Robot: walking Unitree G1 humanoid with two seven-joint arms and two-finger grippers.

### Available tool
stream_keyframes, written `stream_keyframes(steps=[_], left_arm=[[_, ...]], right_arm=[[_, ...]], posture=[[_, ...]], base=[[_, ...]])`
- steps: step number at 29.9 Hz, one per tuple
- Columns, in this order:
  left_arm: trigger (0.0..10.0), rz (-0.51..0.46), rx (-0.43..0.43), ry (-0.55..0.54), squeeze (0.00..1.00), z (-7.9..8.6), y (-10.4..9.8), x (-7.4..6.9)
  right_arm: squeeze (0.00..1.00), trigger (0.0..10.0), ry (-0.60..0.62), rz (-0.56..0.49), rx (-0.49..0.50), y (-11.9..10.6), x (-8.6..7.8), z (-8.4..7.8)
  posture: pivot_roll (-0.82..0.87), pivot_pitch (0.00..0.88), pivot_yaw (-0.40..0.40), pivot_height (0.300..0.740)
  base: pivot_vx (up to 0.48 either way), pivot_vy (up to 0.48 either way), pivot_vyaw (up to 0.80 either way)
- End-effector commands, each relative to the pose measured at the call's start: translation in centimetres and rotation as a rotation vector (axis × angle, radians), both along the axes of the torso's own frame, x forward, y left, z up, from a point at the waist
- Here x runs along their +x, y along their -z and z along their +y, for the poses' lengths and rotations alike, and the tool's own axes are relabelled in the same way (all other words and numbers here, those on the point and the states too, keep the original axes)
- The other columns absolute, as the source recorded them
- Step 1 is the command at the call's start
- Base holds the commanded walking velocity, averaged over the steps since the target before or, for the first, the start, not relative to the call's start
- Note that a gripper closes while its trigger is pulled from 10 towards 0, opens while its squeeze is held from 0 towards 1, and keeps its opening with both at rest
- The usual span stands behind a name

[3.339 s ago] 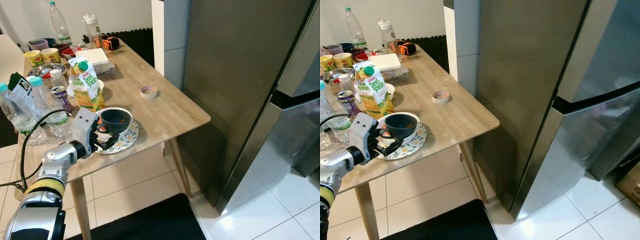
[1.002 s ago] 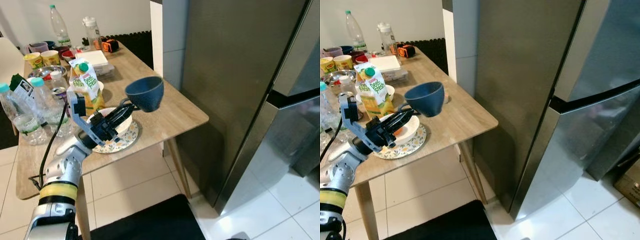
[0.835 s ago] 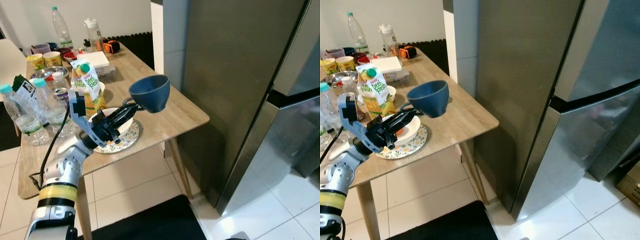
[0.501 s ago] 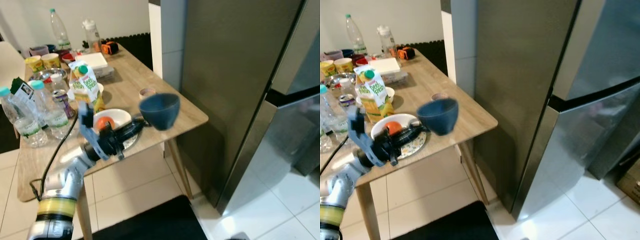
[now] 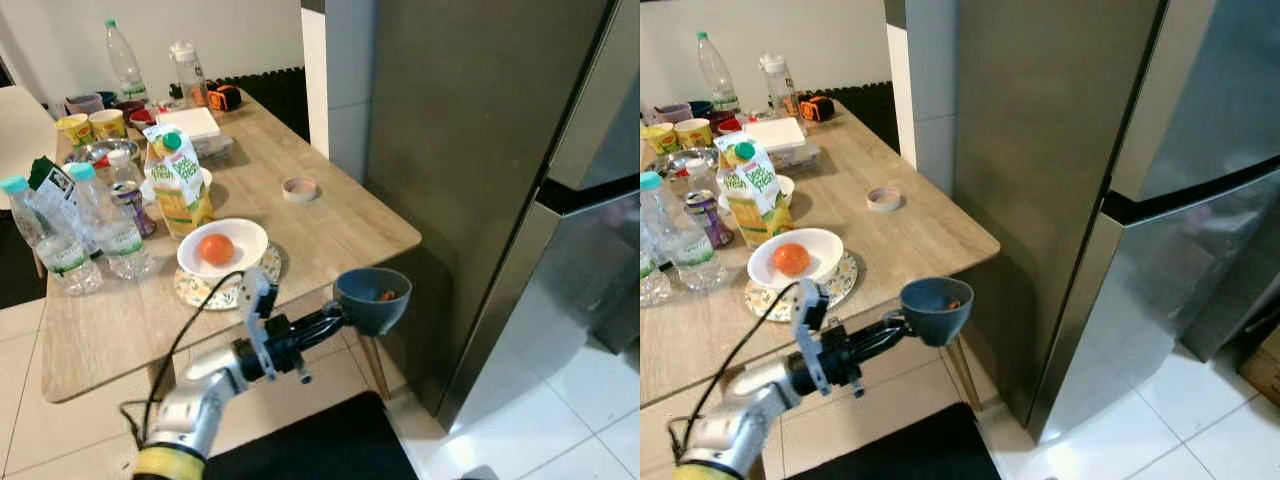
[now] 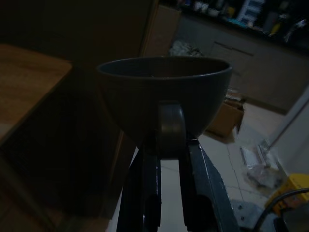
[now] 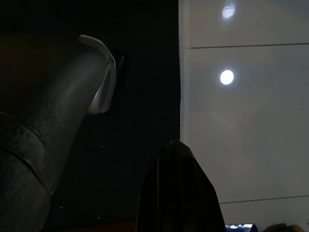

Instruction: Restocking fridge

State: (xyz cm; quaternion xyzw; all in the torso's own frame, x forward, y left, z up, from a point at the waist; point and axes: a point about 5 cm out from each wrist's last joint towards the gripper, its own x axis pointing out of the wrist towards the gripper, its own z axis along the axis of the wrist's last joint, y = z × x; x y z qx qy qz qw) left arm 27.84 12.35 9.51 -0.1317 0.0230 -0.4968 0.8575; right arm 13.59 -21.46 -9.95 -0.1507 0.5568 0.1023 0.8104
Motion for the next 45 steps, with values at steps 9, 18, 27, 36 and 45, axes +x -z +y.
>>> stream_keyframes(steps=[9, 18, 27, 36, 45], left_arm=[[10.0, 0.057, 0.002, -0.13, 0.0, -0.6, 2.1, -0.4], [10.0, 0.096, 0.094, -0.181, 0.0, -1.0, 4.9, -1.2], [10.0, 0.166, 0.344, -0.334, 0.0, 1.2, 9.5, -2.9], [10.0, 0.279, 0.6, -0.511, 0.0, 3.9, 13.5, -5.7], [10.0, 0.547, 0.648, -0.73, 0.0, 6.8, 16.6, -9.5]], right_arm=[[0.0, 10.0, -0.015, 0.001, 0.002, 0.1, 0.0, 0.4], [0.0, 10.0, -0.014, -0.001, 0.001, 0.1, 0.1, 0.5], [0.0, 10.0, -0.015, -0.002, 0.001, 0.0, 0.2, 0.5], [0.0, 10.0, -0.017, -0.01, 0.002, -0.1, 0.5, 0.5], [0.0, 10.0, -0.02, -0.018, -0.002, -0.2, 0.8, 0.5]], posture=[[-0.09, 0.0, 0.039, 0.74], [-0.09, 0.0, 0.04, 0.74], [-0.09, 0.0, 0.037, 0.74], [-0.09, 0.0, 0.035, 0.74], [-0.1, 0.0, 0.035, 0.74]], base=[[0.0, 0.0, 0.0], [0.0, 0.0, 0.0], [0.0, 0.0, 0.0], [0.0, 0.0, 0.0], [0.0, 0.0, 0.0]])
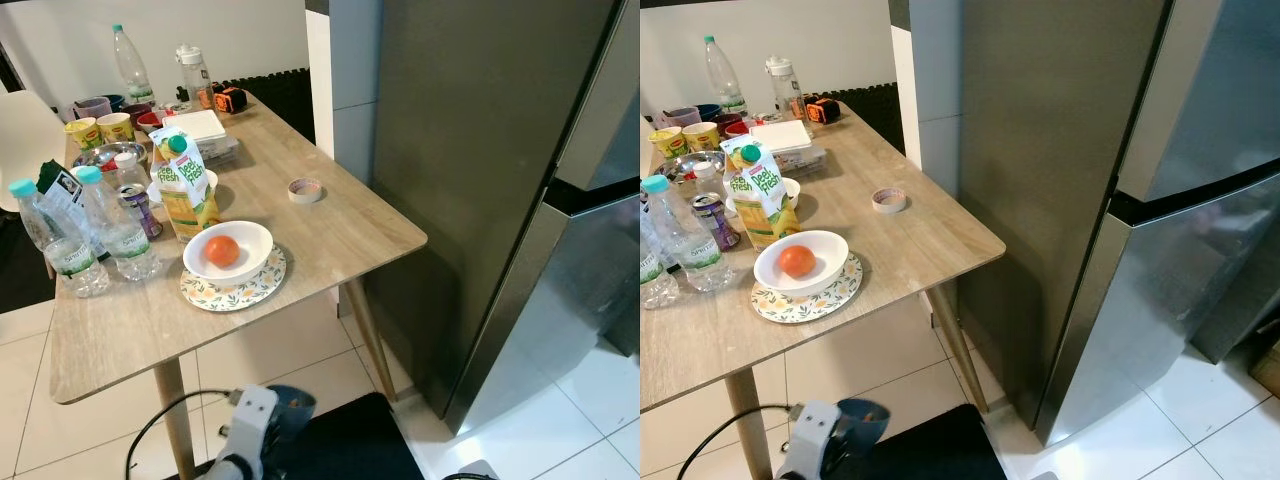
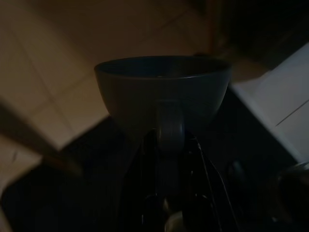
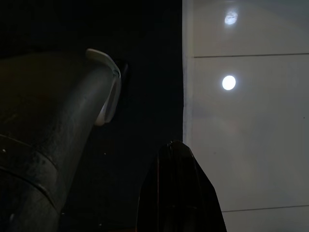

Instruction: Restocking fridge

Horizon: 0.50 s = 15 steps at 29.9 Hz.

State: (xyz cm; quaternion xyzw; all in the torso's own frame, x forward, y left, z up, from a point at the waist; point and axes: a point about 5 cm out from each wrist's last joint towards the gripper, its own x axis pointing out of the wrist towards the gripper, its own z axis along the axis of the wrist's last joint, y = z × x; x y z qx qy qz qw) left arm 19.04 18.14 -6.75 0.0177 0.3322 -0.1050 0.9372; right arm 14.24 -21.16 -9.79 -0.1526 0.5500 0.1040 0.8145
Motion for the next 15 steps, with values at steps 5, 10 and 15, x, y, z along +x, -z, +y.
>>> stream_keyframes(steps=[5, 10, 15], left_arm=[[10.0, 0.12, 0.022, -0.138, 0.0, 2.0, 1.4, -2.7], [10.0, 0.172, 0.059, -0.219, 0.0, 3.2, 2.0, -4.1], [10.0, 0.2, 0.047, -0.298, 0.0, 3.9, 2.2, -4.7]], right_arm=[[0.0, 10.0, -0.015, -0.002, -0.001, 0.0, 0.2, 0.3], [0.0, 10.0, -0.019, 0.001, 0.001, 0.0, 0.1, 0.3], [0.0, 10.0, -0.025, 0.001, 0.001, 0.0, 0.1, 0.4]], posture=[[-0.1, 0.0, 0.035, 0.74], [-0.09, 0.0, 0.031, 0.74], [-0.09, 0.0, 0.026, 0.74]], base=[[0.0, 0.0, 0.0], [0.0, 0.0, 0.0], [0.0, -0.405, 0.0]])
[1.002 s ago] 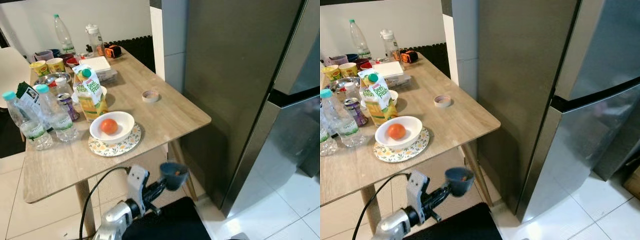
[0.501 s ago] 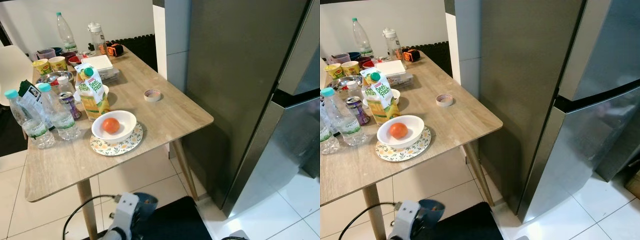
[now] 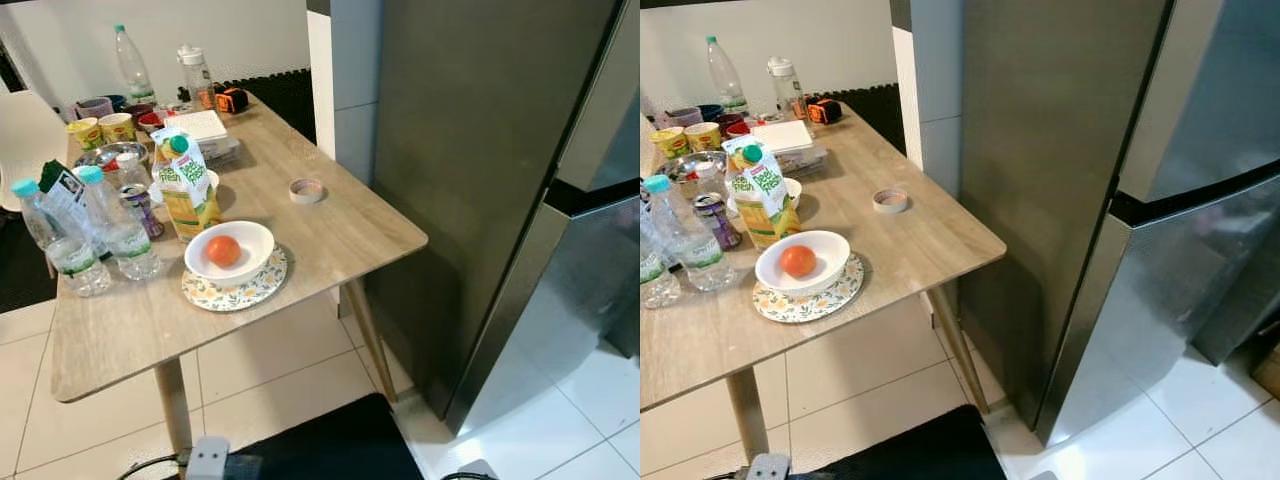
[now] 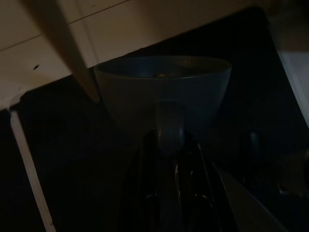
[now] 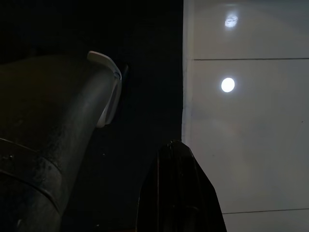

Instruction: Restocking fridge

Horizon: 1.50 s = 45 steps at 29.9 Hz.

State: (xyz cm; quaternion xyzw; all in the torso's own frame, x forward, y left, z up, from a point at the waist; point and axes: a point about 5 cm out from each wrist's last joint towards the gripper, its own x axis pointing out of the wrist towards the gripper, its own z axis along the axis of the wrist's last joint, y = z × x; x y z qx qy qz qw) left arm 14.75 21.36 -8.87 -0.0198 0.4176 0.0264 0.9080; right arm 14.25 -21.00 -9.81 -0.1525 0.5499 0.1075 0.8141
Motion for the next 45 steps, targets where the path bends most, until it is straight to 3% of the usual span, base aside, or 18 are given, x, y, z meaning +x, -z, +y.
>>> stream_keyframes(steps=[1, 30, 38, 44, 45], left_arm=[[10.0, 0.021, 0.012, -0.027, 0.0, 0.6, 0.1, -0.5], [10.0, 0.013, 0.044, -0.007, 0.0, 0.4, -0.1, 0.2], [10.0, 0.0, 0.056, -0.017, 0.0, 0.2, -0.1, 0.4], [10.0, -0.064, 0.09, -0.017, 0.0, 0.2, -0.9, 1.9], [10.0, -0.092, 0.101, -0.009, 0.0, 0.2, -1.2, 2.6]], right_arm=[[0.0, 10.0, -0.02, -0.001, -0.003, 0.0, 0.2, 0.2], [0.0, 10.0, -0.024, -0.015, -0.016, -0.3, 0.6, -0.4], [0.0, 10.0, -0.017, -0.076, -0.006, -1.1, 2.0, -1.2], [0.0, 10.0, -0.036, -0.139, 0.014, -2.0, 3.8, -1.4], [0.0, 10.0, -0.036, -0.183, 0.028, -2.6, 4.8, -1.4]], posture=[[-0.09, 0.0, 0.026, 0.74], [-0.1, 0.0, 0.032, 0.74], [-0.11, 0.0, 0.027, 0.74], [-0.12, 0.0, 0.02, 0.74], [-0.12, 0.0, 0.02, 0.74]], base=[[0.0, -0.424, 0.0], [0.0, -0.426, 0.0], [0.0, -0.297, 0.0], [0.0, 0.0, 0.0], [0.0, 0.0, 0.0]])
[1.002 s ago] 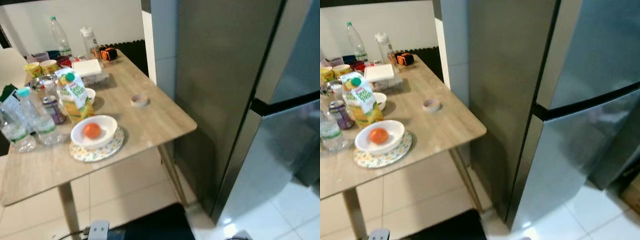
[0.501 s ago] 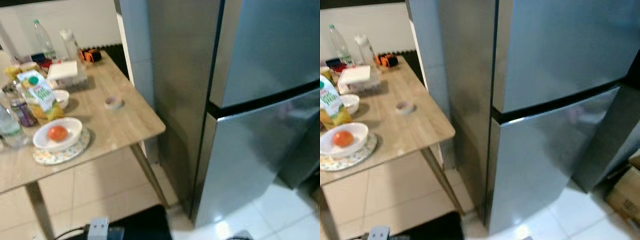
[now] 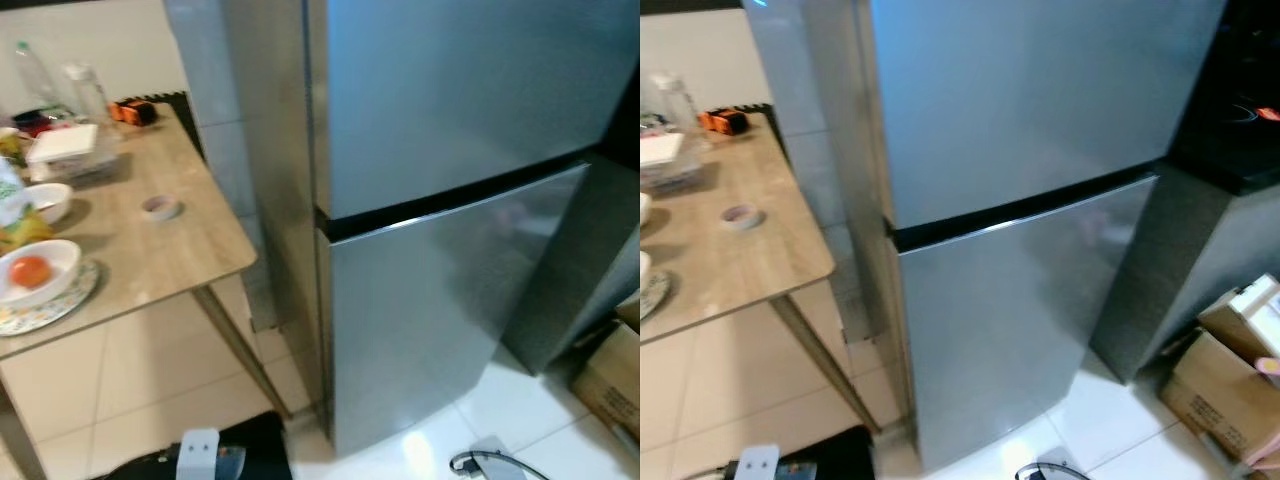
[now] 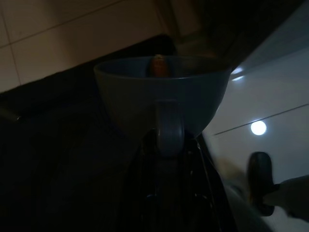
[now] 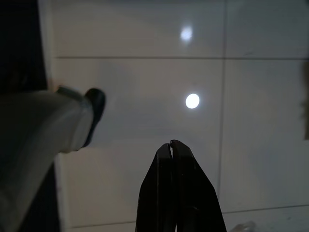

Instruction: Restocking fridge

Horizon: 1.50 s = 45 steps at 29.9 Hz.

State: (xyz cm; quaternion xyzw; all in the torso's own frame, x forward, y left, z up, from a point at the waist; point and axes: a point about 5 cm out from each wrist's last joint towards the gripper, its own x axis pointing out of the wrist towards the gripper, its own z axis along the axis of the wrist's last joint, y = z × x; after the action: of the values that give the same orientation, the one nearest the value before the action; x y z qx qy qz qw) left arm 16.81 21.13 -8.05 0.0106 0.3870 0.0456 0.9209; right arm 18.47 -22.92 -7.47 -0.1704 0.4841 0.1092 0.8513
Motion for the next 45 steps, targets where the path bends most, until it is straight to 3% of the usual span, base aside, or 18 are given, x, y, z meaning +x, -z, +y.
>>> stream_keyframes(steps=[1, 5, 7, 9, 12, 13, 15, 16, 17, 19, 21, 22, 23, 25, 31, 38, 39, 45], left_arm=[[10.0, -0.028, 0.028, 0.001, 0.0, 0.4, -0.4, 0.5], [10.0, -0.152, 0.11, -0.003, 0.0, 0.7, -2.1, 3.3], [10.0, -0.156, 0.112, -0.005, 0.0, 0.7, -2.2, 3.4], [10.0, -0.216, 0.144, 0.006, 0.0, 0.7, -3.1, 4.6], [10.0, -0.287, 0.189, 0.022, 0.0, 0.7, -4.1, 5.9], [10.0, -0.304, 0.204, 0.021, 0.0, 0.7, -4.4, 6.1], [10.0, -0.313, 0.213, 0.02, 0.0, 0.7, -4.5, 6.3], [10.0, -0.322, 0.223, 0.016, 0.0, 0.8, -4.7, 6.4], [10.0, -0.329, 0.227, 0.013, 0.0, 0.8, -4.8, 6.5], [10.0, -0.337, 0.234, 0.008, 0.0, 0.8, -4.9, 6.6], [10.0, -0.337, 0.234, 0.008, 0.0, 0.8, -4.9, 6.6], [10.0, -0.341, 0.235, 0.01, 0.0, 0.7, -4.8, 6.6], [10.0, -0.341, 0.235, 0.01, 0.0, 0.7, -4.8, 6.6], [10.0, -0.34, 0.228, 0.015, 0.0, 0.4, -4.7, 6.5], [10.0, -0.319, 0.216, 0.02, 0.0, 0.0, -4.3, 5.9], [10.0, -0.295, 0.214, 0.032, 0.0, 0.0, -3.8, 5.4], [10.0, -0.295, 0.214, 0.035, 0.0, -0.1, -3.8, 5.4], [10.0, -0.291, 0.213, 0.036, 0.0, -0.1, -3.8, 5.4]], right_arm=[[0.0, 10.0, -0.003, -0.031, 0.03, -0.2, 0.6, 0.5], [0.0, 10.0, 0.003, -0.231, 0.228, -3.6, 5.2, 0.5], [0.0, 10.0, 0.001, -0.238, 0.238, -3.7, 5.4, 0.5], [0.0, 10.0, -0.025, -0.303, 0.473, -5.9, 7.5, 1.0], [0.0, 10.0, -0.209, -0.404, 0.718, -9.7, 10.0, 1.4], [0.08, 10.0, -0.307, -0.42, 0.808, -11.1, 10.5, 1.6], [0.08, 10.0, -0.37, -0.427, 0.865, -12.0, 10.7, 1.7], [0.69, 10.0, -0.444, -0.428, 0.936, -13.1, 11.0, 1.8], [1.0, 10.0, -0.503, -0.434, 0.989, -14.2, 11.2, 2.0], [1.0, 10.0, -0.601, -0.481, 1.062, -16.3, 11.7, 2.4], [1.0, 10.0, -0.601, -0.481, 1.062, -16.3, 11.7, 2.4], [1.0, 10.0, -0.65, -0.575, 1.112, -18.3, 12.6, 2.8], [1.0, 10.0, -0.65, -0.575, 1.112, -18.3, 12.6, 2.8], [1.0, 10.0, -0.661, -0.692, 1.161, -20.3, 13.6, 3.3], [1.0, 10.0, -0.631, -0.76, 1.105, -20.7, 14.4, 3.7], [1.0, 10.0, -0.611, -0.73, 1.067, -20.7, 14.5, 4.0], [0.0, 10.0, -0.604, -0.739, 1.099, -21.0, 14.7, 4.3], [0.0, 10.0, -0.712, -0.734, 1.194, -22.4, 14.5, 5.6]], posture=[[-0.12, 0.0, 0.02, 0.74], [-0.12, 0.0, 0.013, 0.74], [-0.12, 0.0, 0.013, 0.74], [-0.12, 0.0, 0.013, 0.74], [-0.12, 0.0, 0.015, 0.74], [-0.12, 0.0, 0.015, 0.74], [-0.12, 0.0, 0.015, 0.74], [-0.12, 0.0, 0.015, 0.74], [-0.12, 0.0, 0.015, 0.74], [-0.11, 0.0, 0.01, 0.74], [-0.11, 0.0, 0.01, 0.74], [-0.11, 0.0, 0.005, 0.74], [-0.11, 0.0, 0.005, 0.74], [-0.11, 0.0, 0.005, 0.74], [-0.1, 0.0, 0.003, 0.74], [-0.1, 0.0, 0.003, 0.74], [-0.1, 0.0, 0.003, 0.74], [-0.08, 0.0, -0.006, 0.74]], base=[[0.0, 0.0, 0.0], [0.0, 0.0, 0.0], [0.0, 0.0, 0.0], [0.0, 0.0, 0.0], [0.0, 0.0, 0.0], [0.0, 0.0, 0.0], [0.0, 0.0, 0.0], [0.0, 0.0, 0.0], [0.0, 0.0, 0.0], [0.0, 0.0, 0.0], [0.0, 0.0, 0.0], [0.0, 0.0, 0.0], [0.0, 0.0, 0.0], [0.0, 0.0, 0.0], [0.0, 0.0, 0.0], [0.0, 0.0, 0.0], [0.0, 0.0, 0.0], [0.0, 0.0, 0.4]])
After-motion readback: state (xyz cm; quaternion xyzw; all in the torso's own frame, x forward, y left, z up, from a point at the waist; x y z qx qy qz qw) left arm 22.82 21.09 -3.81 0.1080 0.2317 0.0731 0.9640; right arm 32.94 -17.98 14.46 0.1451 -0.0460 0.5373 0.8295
